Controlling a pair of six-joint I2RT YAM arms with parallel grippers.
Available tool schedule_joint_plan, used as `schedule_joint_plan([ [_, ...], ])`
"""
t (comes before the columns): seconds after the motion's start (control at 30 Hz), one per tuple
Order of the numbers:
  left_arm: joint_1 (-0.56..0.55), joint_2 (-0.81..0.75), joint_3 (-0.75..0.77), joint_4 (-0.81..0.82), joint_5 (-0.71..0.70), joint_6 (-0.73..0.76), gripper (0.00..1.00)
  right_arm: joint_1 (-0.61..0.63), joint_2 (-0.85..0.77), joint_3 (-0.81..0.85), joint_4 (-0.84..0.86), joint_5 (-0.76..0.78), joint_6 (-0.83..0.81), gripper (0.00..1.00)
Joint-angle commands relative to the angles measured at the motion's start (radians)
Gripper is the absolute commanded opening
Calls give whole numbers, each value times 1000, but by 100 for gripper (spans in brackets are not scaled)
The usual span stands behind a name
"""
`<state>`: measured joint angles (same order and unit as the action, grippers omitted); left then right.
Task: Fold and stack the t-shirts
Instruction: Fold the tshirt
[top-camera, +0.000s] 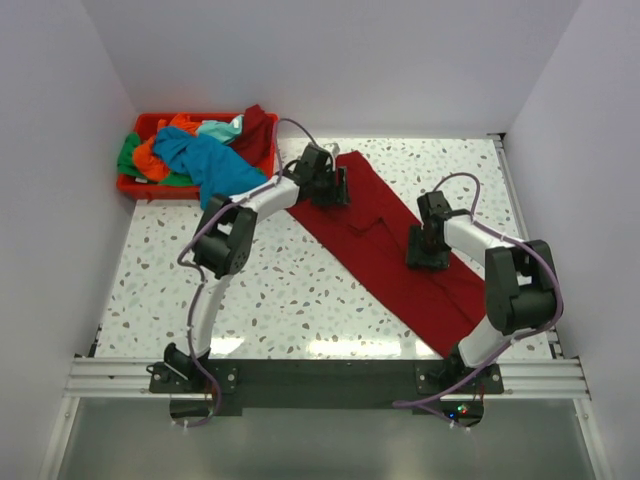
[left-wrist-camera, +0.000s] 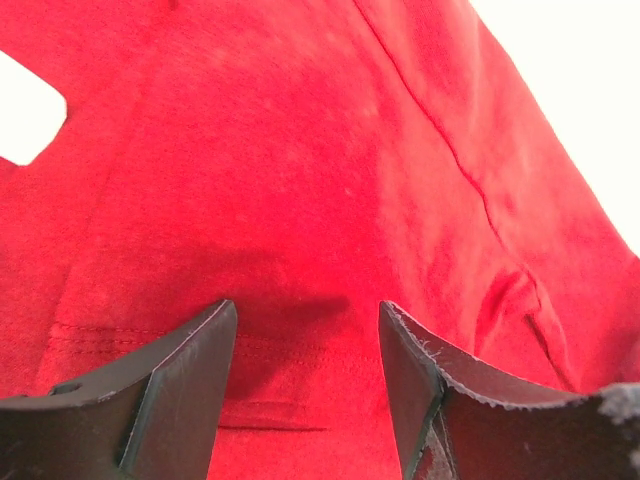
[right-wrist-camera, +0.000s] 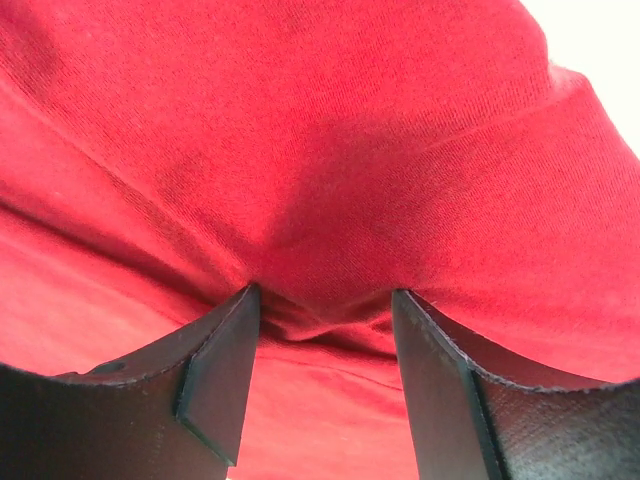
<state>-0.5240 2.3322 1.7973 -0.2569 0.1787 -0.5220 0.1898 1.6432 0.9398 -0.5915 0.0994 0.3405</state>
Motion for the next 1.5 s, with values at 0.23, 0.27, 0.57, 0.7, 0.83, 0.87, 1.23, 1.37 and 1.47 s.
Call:
schedule_joint_plan([
  [0.23,128,288,315,-127,42,128,65,14,47,-21,-111,-181,115,57],
  [0.27,133,300,356,-120,56,146,65,17,50,-21,-114,-196,123,57],
  [0.57,142,328,396,19,251,205,68,117,86,39,-131,-204,193,57],
  [0.7,137,280,367,63,320,192,68,135,53,91,-174,-164,190,57],
  [0.83,124,185,330,90,350,168,69,137,7,157,-226,-138,161,57],
  [0.87,121,171,323,93,358,162,69,137,-6,162,-235,-130,144,57],
  [1.23,102,-3,97,70,318,5,68,161,-129,-39,-226,-124,163,57],
  [1.37,104,21,82,19,257,-15,68,183,-140,-87,-199,-141,193,57],
  [1.47,105,39,53,-5,213,-16,68,221,-122,-107,-177,-138,210,57],
])
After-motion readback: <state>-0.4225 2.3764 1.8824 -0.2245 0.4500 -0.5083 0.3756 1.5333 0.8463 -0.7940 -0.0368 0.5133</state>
